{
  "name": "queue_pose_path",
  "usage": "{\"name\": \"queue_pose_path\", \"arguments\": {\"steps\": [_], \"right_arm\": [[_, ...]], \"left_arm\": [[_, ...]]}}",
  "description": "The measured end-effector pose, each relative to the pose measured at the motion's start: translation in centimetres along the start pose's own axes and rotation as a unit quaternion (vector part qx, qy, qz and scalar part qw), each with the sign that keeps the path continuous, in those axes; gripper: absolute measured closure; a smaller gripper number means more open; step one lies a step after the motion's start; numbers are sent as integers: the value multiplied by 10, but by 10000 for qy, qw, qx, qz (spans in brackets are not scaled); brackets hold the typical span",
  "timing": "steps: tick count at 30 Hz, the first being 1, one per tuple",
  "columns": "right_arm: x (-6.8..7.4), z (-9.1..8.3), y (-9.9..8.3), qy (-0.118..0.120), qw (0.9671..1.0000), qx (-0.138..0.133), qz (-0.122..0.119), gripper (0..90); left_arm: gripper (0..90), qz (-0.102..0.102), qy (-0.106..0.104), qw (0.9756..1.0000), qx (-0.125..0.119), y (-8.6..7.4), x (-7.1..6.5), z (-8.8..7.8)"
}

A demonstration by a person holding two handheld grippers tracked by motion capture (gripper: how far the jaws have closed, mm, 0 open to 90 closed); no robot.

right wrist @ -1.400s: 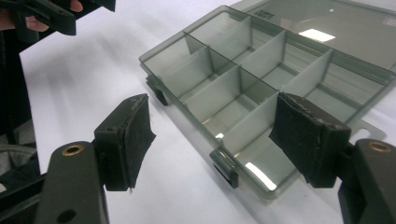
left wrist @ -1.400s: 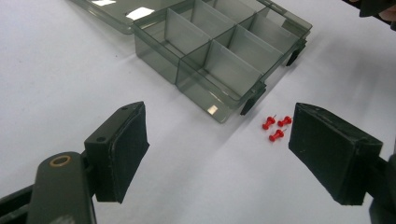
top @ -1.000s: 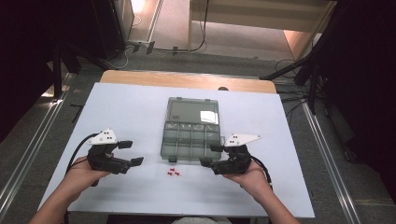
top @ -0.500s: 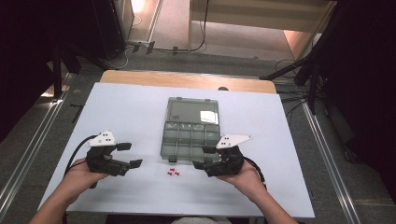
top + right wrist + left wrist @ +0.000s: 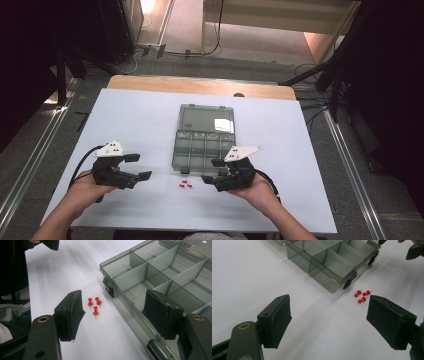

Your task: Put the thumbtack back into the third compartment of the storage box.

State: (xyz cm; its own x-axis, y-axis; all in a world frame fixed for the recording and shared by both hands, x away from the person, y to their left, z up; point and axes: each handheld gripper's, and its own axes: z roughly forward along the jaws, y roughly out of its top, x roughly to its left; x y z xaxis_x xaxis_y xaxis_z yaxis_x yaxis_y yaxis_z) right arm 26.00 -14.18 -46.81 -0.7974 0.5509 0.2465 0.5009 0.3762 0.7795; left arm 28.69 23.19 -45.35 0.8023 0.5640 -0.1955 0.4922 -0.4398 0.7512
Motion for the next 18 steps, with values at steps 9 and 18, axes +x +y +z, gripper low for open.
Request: {"name": "queue_pose_path", "arguments": {"steps": [9,18], "right_arm": [[7,8,1,87,9999,10,-123,347],[16,19,1,160,9994,113,-279,374]], "left_arm": [[192,-20,16,10000,10,0,1,0],[192,-9,22,10000,-1,0,0,-1]]}}
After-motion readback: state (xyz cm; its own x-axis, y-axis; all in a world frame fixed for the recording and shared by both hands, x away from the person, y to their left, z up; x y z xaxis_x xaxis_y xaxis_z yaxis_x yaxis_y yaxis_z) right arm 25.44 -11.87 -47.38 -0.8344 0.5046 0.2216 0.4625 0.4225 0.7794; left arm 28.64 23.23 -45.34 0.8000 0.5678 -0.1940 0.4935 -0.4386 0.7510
